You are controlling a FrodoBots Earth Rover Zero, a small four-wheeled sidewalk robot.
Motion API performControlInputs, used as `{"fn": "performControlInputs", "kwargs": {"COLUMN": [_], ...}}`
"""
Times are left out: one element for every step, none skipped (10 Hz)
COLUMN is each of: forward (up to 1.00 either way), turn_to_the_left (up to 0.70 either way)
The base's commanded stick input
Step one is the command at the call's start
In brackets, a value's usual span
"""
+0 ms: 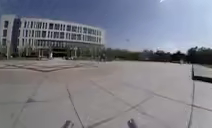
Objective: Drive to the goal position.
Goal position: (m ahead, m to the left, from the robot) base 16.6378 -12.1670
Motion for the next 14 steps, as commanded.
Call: {"fn": "performControlInputs", "kwargs": {"forward": [1.00,1.00,1.00,1.00,1.00,1.00,1.00,1.00,0.85,0.14,0.00,0.00,0.00,0.00], "turn_to_the_left": [-0.33,-0.14,0.00,0.00,0.00,0.00,-0.04,-0.16,-0.44,-0.63,0.00,0.00,0.00,-0.23]}}
